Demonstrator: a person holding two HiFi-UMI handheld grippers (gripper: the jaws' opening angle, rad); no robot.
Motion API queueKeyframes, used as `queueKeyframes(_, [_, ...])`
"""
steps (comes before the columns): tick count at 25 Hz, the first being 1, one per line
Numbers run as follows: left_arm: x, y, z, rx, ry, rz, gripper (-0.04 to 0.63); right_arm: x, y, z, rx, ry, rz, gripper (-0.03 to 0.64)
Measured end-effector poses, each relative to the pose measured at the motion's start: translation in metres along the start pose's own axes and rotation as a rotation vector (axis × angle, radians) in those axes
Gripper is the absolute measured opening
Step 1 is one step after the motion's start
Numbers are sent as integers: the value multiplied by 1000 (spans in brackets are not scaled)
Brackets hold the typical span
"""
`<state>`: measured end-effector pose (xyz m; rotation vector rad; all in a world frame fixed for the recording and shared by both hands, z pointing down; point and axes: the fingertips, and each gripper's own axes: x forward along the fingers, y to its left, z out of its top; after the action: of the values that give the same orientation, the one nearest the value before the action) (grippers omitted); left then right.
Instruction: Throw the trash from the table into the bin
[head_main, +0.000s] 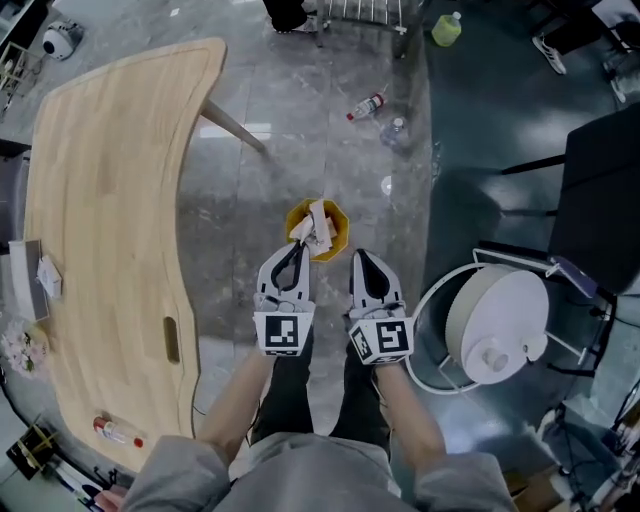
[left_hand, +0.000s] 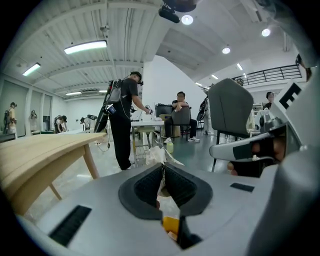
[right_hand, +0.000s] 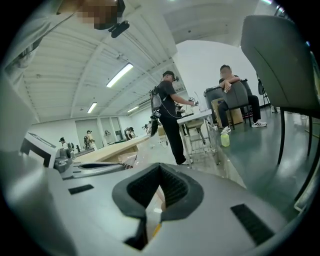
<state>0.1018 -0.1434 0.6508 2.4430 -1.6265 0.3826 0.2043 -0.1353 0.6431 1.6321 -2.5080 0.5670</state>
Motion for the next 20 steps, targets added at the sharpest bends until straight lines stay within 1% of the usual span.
queueKeyframes(4, [10,-5,-25,3,35,-1,21,2,-11,-15,11,13,-1,3])
queueKeyframes(7, [17,-6,-44,-29,55,9,21,3,-15,-25,23,20,-5,3])
queueKeyframes(11, [23,-7,-66,-5,88,-4,21,5,-15,-41,25,34,4,3])
queueKeyframes(18, [48,-10,-121,-15,108,-16,21,12,-26,-81,42,53,-2,3])
queueKeyframes(20, [53,-9,-135,-2,113,-24,21,12,-28,-92,52,58,-10,3])
